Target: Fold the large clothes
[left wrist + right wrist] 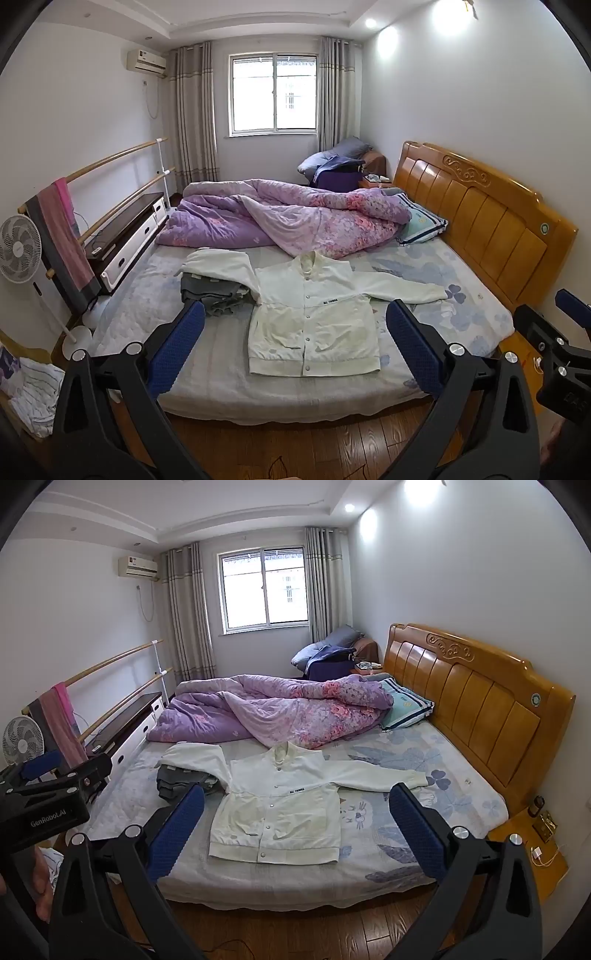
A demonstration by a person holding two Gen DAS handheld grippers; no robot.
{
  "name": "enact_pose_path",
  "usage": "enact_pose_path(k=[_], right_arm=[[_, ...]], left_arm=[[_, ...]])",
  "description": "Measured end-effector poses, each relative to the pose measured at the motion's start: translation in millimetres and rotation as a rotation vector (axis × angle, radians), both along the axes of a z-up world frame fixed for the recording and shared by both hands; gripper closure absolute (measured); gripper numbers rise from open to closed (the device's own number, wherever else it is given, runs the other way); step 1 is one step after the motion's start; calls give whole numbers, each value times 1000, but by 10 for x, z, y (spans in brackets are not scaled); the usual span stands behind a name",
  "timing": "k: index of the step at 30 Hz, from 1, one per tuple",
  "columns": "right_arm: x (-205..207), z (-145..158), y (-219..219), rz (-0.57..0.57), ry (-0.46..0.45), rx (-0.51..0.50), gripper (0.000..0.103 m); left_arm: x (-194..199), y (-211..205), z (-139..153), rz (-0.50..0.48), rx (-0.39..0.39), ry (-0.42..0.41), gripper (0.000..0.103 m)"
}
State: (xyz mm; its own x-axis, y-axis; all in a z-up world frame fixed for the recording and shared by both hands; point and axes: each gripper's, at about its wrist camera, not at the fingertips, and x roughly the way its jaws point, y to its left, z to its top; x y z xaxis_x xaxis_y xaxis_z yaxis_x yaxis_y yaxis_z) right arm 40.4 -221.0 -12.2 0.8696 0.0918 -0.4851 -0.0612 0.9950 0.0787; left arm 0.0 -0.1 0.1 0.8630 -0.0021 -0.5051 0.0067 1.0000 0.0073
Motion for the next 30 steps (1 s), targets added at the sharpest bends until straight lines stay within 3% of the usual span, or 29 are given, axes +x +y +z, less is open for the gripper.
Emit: enact_pose_path(k=[22, 30], right_arm=[[43, -92, 35, -7, 1, 4, 6], [97, -112, 104, -5, 6, 6, 6]], left_arm=[[21, -43, -56, -2, 8, 8, 5], [204, -119, -132, -14, 13, 13, 5]])
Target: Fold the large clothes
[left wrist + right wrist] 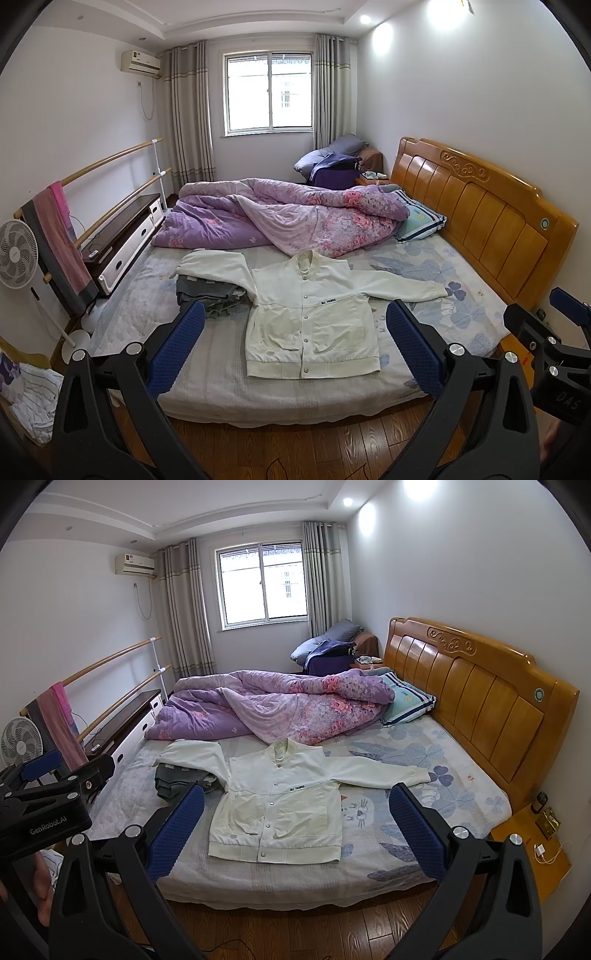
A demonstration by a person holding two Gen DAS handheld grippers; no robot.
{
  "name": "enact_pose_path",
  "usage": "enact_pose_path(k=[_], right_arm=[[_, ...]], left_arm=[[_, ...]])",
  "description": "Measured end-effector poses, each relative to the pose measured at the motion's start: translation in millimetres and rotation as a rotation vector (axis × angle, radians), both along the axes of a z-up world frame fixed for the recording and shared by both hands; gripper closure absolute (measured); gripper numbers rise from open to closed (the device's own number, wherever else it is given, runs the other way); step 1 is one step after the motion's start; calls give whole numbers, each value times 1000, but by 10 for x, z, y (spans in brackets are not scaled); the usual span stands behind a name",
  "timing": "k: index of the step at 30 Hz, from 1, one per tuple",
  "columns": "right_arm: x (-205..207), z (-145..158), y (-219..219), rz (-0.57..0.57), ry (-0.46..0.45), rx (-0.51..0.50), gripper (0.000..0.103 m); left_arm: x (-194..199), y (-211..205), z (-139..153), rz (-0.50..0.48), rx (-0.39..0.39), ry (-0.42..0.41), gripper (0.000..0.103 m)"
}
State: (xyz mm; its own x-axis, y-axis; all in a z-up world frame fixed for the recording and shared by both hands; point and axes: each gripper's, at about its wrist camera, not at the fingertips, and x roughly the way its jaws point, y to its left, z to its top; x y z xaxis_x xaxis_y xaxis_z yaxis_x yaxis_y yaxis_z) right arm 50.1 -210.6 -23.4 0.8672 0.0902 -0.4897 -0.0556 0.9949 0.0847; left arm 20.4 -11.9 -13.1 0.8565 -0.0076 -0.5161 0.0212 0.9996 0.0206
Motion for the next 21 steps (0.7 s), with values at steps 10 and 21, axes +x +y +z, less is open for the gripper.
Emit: enact_pose_path(k=[10, 21], right_arm=[[34, -38, 32, 1, 2, 1, 6], [75, -47, 42, 6, 10, 7, 6]], left_arm=[[26, 64, 27, 1, 2, -23, 5], [44, 55, 65, 1, 11, -28, 5]])
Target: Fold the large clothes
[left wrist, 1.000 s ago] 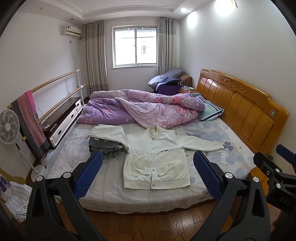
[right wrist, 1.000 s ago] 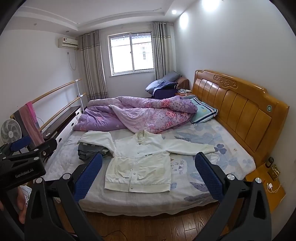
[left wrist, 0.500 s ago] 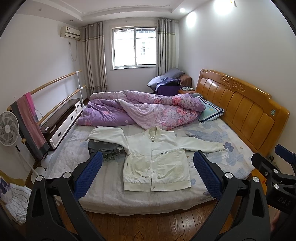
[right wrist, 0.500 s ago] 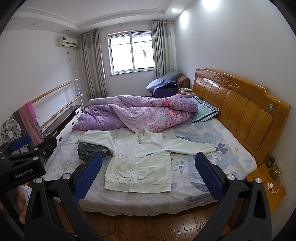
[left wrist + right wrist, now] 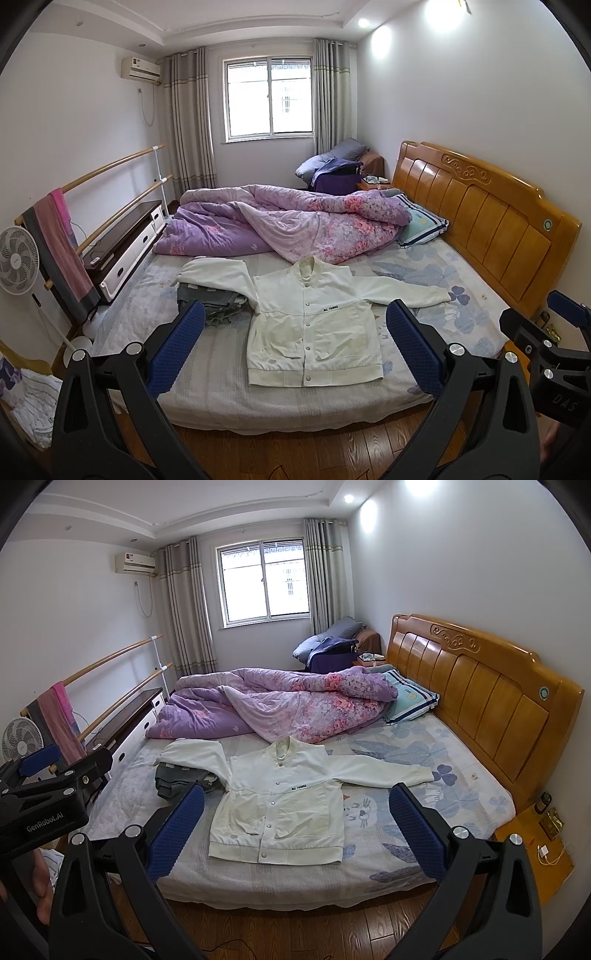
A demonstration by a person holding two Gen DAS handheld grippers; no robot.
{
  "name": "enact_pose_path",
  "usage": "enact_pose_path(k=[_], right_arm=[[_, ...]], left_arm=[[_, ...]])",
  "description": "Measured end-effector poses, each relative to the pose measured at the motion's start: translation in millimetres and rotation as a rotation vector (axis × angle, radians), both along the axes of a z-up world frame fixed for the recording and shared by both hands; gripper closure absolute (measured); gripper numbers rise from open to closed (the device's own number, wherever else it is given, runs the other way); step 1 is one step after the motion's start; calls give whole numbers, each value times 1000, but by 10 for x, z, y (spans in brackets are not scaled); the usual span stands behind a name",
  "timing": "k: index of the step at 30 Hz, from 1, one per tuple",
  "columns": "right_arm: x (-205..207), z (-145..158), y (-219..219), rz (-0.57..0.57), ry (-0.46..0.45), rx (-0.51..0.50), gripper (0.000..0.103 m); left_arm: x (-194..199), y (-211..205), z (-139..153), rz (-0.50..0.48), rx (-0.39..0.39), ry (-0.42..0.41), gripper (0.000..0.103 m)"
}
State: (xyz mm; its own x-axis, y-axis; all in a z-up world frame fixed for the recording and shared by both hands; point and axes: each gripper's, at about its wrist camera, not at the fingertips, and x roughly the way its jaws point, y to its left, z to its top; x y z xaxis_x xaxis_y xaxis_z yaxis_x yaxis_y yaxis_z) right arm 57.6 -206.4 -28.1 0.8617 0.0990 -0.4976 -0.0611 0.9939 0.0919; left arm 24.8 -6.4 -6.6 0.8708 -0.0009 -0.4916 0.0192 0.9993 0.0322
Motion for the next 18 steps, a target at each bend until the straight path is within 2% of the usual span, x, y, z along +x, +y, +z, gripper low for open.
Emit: enact_pose_path(k=[18], right_arm=[[35, -30, -5, 11, 13, 10, 6]], left_arm=[[14, 27, 15, -1, 4, 7, 5]])
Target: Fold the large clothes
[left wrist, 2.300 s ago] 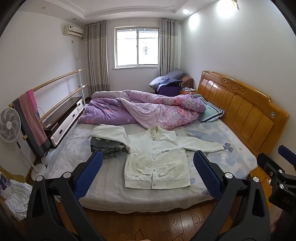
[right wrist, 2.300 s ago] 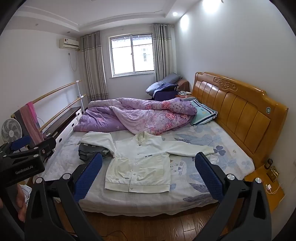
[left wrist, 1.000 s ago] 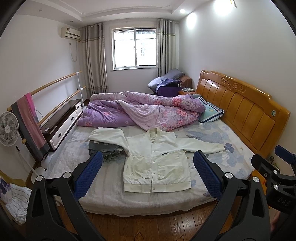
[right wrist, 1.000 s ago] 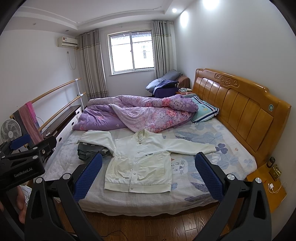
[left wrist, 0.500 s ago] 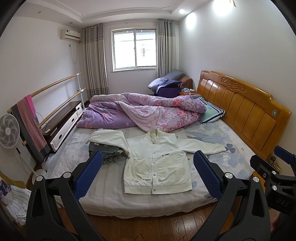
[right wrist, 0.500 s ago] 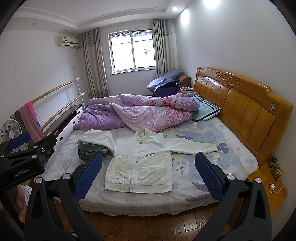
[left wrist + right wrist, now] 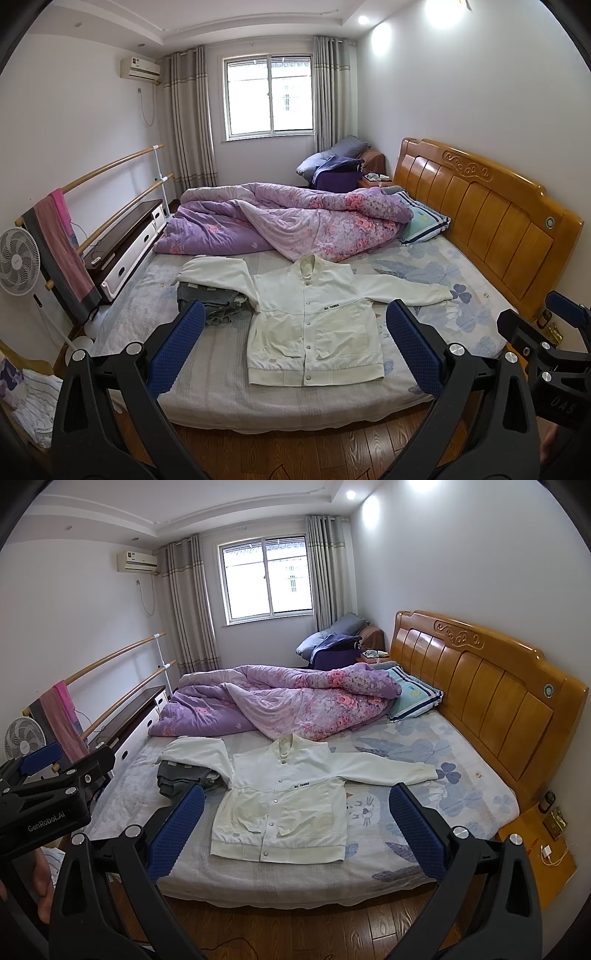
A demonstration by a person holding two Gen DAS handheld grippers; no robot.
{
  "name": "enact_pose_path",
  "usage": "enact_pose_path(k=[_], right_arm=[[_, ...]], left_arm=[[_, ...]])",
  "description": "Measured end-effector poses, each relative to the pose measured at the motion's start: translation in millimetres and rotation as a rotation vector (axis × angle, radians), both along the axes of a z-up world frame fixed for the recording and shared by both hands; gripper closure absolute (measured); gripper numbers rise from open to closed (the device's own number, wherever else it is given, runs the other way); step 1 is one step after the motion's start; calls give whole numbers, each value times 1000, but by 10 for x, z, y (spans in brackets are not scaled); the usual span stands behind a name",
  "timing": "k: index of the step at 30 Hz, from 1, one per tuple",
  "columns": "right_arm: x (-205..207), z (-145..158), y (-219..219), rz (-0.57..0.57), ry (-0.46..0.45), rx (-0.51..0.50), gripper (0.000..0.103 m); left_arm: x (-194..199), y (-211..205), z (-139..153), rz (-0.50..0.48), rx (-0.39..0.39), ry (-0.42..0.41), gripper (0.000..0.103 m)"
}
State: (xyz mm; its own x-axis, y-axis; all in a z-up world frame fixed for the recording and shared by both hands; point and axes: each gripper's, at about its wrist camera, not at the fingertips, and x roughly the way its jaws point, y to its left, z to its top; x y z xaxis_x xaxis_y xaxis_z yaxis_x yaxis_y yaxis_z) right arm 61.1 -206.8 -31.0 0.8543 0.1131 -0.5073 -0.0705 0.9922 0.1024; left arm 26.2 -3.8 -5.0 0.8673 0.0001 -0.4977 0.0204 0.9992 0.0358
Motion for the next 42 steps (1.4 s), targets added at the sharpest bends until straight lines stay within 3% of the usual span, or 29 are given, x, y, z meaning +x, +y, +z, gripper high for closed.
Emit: enact_pose_path(k=[12, 30, 42], right_arm=[[30, -27, -9, 8, 7, 9, 6], [198, -119, -192, 55, 42, 22, 6], [558, -223, -99, 51, 76, 30, 6]], left_arm=[[-11, 11, -26, 7, 3, 8, 5], [217, -319, -155, 54, 1, 46, 5], [789, -333, -316, 36, 12, 83, 5]])
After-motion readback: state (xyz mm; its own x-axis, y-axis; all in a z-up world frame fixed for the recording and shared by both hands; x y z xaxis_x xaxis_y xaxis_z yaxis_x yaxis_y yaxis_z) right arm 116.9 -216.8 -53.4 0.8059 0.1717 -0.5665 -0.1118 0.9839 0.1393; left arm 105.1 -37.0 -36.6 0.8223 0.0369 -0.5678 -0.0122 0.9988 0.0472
